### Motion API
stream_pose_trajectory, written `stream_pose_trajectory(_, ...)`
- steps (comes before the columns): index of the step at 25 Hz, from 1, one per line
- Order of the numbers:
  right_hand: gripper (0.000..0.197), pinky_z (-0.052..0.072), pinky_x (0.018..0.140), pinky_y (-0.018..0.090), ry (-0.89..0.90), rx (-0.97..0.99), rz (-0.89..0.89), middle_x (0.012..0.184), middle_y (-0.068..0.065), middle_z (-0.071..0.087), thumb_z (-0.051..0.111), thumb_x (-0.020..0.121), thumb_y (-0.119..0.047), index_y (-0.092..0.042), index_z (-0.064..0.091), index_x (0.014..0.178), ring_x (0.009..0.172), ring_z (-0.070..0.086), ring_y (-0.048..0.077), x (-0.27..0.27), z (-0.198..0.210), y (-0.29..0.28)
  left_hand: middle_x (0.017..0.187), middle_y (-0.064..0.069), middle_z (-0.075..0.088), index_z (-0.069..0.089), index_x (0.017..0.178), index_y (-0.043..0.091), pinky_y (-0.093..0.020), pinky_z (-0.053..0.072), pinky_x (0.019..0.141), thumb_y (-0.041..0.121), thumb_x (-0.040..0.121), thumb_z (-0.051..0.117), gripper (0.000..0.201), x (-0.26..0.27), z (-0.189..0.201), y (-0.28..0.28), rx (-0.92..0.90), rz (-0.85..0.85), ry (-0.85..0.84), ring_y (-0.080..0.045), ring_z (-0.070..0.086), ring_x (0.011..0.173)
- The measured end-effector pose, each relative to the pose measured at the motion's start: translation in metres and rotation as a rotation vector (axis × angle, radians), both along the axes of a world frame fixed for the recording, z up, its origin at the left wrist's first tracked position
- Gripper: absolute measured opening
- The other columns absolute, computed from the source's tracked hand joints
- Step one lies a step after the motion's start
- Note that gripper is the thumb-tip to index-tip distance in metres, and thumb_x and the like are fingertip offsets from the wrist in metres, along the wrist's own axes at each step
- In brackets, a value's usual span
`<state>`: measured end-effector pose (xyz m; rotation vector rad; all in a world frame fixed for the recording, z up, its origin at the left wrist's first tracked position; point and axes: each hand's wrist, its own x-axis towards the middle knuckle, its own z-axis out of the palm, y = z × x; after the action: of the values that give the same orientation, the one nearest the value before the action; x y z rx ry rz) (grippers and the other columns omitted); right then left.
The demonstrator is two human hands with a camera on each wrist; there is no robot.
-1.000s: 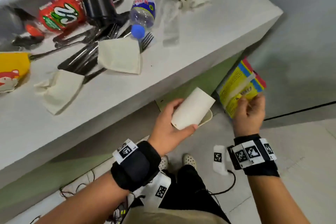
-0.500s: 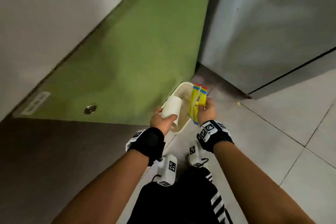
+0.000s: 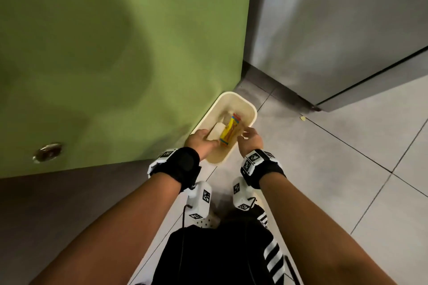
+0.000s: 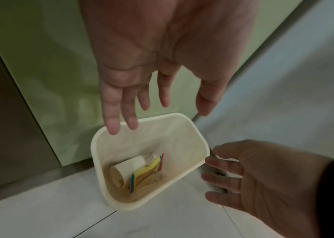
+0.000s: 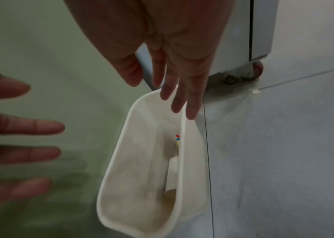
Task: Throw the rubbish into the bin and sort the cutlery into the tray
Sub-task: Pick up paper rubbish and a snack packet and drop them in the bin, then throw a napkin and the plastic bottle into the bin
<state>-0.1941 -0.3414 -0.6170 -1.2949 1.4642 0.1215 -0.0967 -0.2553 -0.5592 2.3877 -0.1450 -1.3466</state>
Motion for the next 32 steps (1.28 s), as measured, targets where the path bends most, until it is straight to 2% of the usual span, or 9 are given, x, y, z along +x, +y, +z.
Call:
stream_pose_trajectory(3,0.030,0.045,0.088,0.030,-0.017,-0.058,0.070,0.118,0.020,0.064,0.048,0.092,-0.013,-0.002,0.054,0.120,0.109,0.059,0.031,-0.016,0.064,0.002,0.137,-0.010,0.053,0.053,0.130,0.010,-0.017,0.039,0.092,0.016,0.087,0.061,0.044,-0.011,0.058,0.002,-0.060,-0.039,-0.011,-0.022,0.052,0.124)
stream_pose_trajectory(6,0.029,0.043,0.085,0.028,-0.022,-0.139,0.211,0.114,0.020,0.066,0.048,0.091,-0.008,-0.002,0.056,0.118,0.107,0.059,0.031,-0.030,0.145,0.002,0.127,-0.010,0.061,0.059,0.122,0.008,-0.010,0.040,0.063,0.012,0.086,0.061,0.036,-0.026,0.136,0.002,-0.121,-0.077,0.007,-0.017,0.057,0.100)
stream_pose_trajectory(15,0.025,0.046,0.084,0.026,-0.220,-0.428,0.725,0.101,0.015,0.071,0.052,0.086,-0.005,-0.007,0.064,0.108,0.094,0.065,0.028,-0.017,0.424,0.002,0.098,0.003,0.058,0.063,0.115,0.013,-0.009,0.042,0.063,0.020,0.084,0.063,0.032,-0.038,0.420,0.033,-0.306,-0.070,-0.090,-0.012,0.054,0.090)
stream_pose_trajectory(17,0.024,0.049,0.074,0.024,-0.373,-0.516,0.794,0.085,0.008,0.064,0.053,0.085,-0.004,-0.008,0.066,0.105,0.077,0.061,0.020,0.001,0.478,0.005,0.093,0.001,0.059,0.064,0.109,0.015,-0.020,0.048,0.075,0.020,0.085,0.064,0.025,-0.031,0.472,0.054,-0.414,0.009,-0.151,-0.013,0.056,0.085)
stream_pose_trajectory(19,0.023,0.039,0.053,0.006,-0.512,-0.585,0.815,0.079,0.002,0.057,0.053,0.085,-0.002,-0.007,0.067,0.102,0.057,0.054,0.003,0.025,0.521,0.011,0.079,0.004,0.060,0.065,0.099,0.019,-0.020,0.049,0.075,0.018,0.084,0.065,0.015,-0.019,0.511,0.077,-0.544,0.155,-0.282,-0.002,0.058,0.067)
stream_pose_trajectory(22,0.021,0.041,0.058,0.015,-0.627,-0.636,0.889,0.080,0.004,0.057,0.052,0.085,-0.003,-0.007,0.067,0.099,0.051,0.052,0.005,0.063,0.555,0.029,0.073,0.013,0.060,0.068,0.097,0.021,-0.016,0.042,0.062,0.022,0.081,0.066,0.016,0.005,0.541,0.111,-0.533,0.319,-0.649,0.008,0.052,0.049)
stream_pose_trajectory(25,0.021,0.048,0.083,0.033,-0.640,-0.678,0.943,0.093,0.013,0.060,0.055,0.085,-0.004,-0.004,0.066,0.103,0.073,0.050,0.020,0.107,0.570,0.049,0.100,-0.001,0.060,0.067,0.108,0.017,-0.027,0.045,0.085,0.026,0.079,0.069,0.031,0.041,0.548,0.143,-0.355,0.315,-0.886,-0.012,0.058,0.086)
stream_pose_trajectory(28,0.028,0.044,0.096,0.032,-0.592,-0.723,0.966,0.106,0.014,0.050,0.056,0.087,-0.010,-0.006,0.060,0.115,0.086,0.051,0.024,0.152,0.580,0.067,0.130,-0.011,0.049,0.057,0.123,0.022,-0.037,0.040,0.106,0.038,0.071,0.074,0.056,0.071,0.538,0.162,-0.183,0.182,-0.887,-0.030,0.050,0.119)
stream_pose_trajectory(32,0.044,0.043,0.102,0.037,-0.436,-0.779,0.993,0.134,0.018,0.037,0.055,0.089,-0.026,-0.015,0.046,0.131,0.116,0.050,0.037,0.207,0.588,0.093,0.145,-0.007,0.034,0.035,0.140,0.031,-0.043,0.038,0.108,0.054,0.061,0.075,0.091,0.089,0.526,0.170,0.047,-0.051,-0.765,-0.034,0.035,0.130)
